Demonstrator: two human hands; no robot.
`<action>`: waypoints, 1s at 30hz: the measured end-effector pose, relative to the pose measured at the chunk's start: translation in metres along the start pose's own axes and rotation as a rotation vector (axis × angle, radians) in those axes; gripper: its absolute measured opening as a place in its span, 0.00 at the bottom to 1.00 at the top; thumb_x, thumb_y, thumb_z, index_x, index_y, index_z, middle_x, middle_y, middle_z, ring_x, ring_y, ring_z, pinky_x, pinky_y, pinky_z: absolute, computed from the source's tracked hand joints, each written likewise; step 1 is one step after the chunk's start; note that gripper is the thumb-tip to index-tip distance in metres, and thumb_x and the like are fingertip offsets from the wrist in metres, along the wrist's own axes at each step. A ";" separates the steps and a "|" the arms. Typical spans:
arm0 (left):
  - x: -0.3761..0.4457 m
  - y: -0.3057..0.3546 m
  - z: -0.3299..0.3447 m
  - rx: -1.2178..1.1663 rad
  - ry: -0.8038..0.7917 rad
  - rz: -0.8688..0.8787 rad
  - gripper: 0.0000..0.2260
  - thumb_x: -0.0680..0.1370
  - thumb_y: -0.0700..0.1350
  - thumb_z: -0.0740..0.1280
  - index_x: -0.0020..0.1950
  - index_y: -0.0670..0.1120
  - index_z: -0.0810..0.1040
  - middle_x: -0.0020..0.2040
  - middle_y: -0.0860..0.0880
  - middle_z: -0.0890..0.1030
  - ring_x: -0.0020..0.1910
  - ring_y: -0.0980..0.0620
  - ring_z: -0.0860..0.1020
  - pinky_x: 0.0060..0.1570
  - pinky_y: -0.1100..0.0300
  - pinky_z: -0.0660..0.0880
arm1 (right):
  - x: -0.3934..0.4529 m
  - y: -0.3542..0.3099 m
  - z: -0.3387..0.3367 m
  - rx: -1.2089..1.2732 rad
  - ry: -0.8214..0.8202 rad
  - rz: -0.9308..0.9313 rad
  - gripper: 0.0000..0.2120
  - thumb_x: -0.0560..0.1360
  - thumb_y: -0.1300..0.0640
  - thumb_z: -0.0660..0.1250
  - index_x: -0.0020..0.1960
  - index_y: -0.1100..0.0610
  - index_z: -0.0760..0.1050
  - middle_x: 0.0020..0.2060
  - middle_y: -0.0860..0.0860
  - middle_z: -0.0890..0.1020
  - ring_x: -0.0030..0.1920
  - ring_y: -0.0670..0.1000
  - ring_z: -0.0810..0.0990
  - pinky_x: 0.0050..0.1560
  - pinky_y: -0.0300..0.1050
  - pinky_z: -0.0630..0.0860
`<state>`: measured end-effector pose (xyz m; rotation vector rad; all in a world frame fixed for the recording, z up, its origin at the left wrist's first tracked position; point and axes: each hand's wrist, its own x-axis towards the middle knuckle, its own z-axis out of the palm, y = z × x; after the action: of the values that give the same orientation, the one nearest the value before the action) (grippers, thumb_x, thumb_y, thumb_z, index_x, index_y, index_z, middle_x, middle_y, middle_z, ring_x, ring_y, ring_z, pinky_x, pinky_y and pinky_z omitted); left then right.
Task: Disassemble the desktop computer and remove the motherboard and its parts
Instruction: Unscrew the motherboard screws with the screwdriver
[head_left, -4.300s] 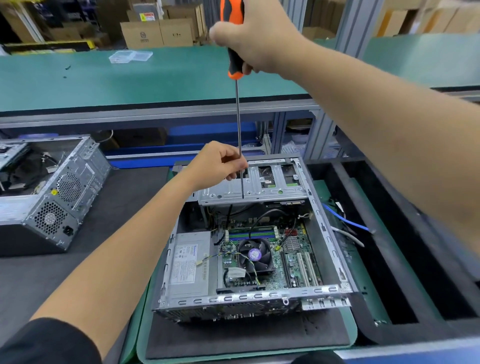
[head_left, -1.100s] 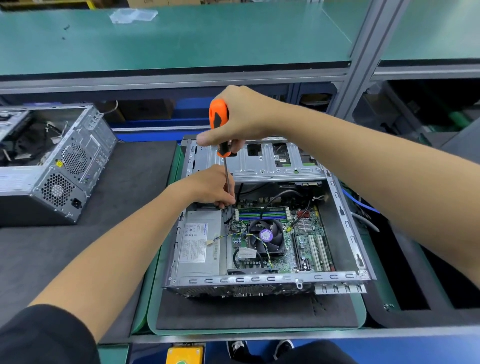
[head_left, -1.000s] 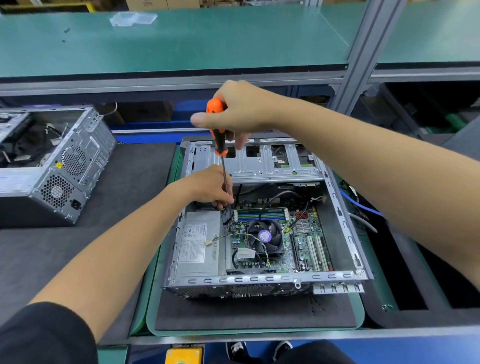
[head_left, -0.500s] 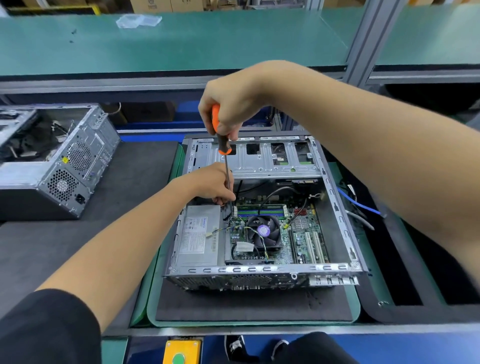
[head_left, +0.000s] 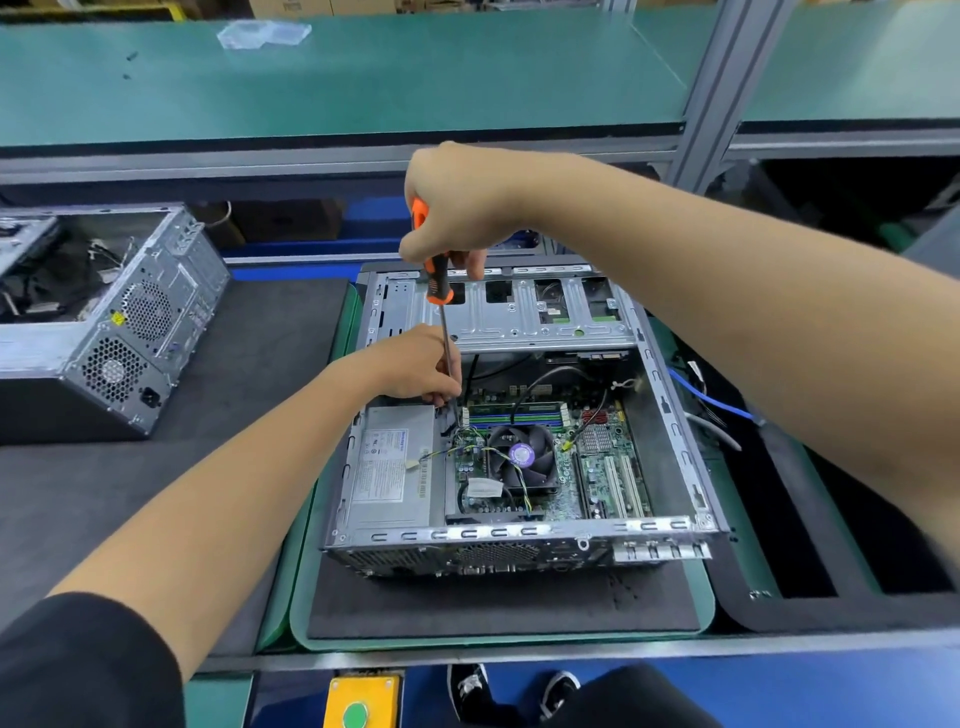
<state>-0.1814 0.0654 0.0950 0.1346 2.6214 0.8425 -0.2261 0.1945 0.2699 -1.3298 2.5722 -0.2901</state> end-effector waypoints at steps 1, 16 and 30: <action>0.001 -0.001 0.000 -0.003 -0.001 -0.002 0.05 0.76 0.40 0.70 0.39 0.44 0.81 0.36 0.48 0.84 0.35 0.54 0.83 0.35 0.66 0.78 | -0.001 0.002 0.000 0.004 0.008 0.007 0.14 0.74 0.51 0.65 0.35 0.56 0.66 0.26 0.53 0.82 0.28 0.49 0.83 0.28 0.38 0.70; 0.001 -0.001 0.001 -0.035 0.016 -0.011 0.08 0.73 0.46 0.74 0.39 0.42 0.81 0.32 0.49 0.83 0.33 0.54 0.83 0.37 0.61 0.80 | 0.014 0.000 -0.013 -0.046 -0.224 -0.058 0.03 0.76 0.60 0.67 0.49 0.55 0.79 0.40 0.48 0.85 0.34 0.42 0.84 0.37 0.38 0.73; -0.044 0.036 -0.055 -0.759 0.140 0.430 0.16 0.80 0.32 0.57 0.68 0.33 0.65 0.58 0.38 0.74 0.60 0.40 0.76 0.64 0.50 0.71 | 0.021 -0.008 -0.004 -0.134 -0.164 0.045 0.20 0.78 0.46 0.56 0.44 0.61 0.77 0.28 0.54 0.84 0.21 0.48 0.77 0.27 0.40 0.71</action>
<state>-0.1633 0.0564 0.1713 0.4440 2.2230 1.9835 -0.2332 0.1726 0.2737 -1.2799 2.5169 0.0000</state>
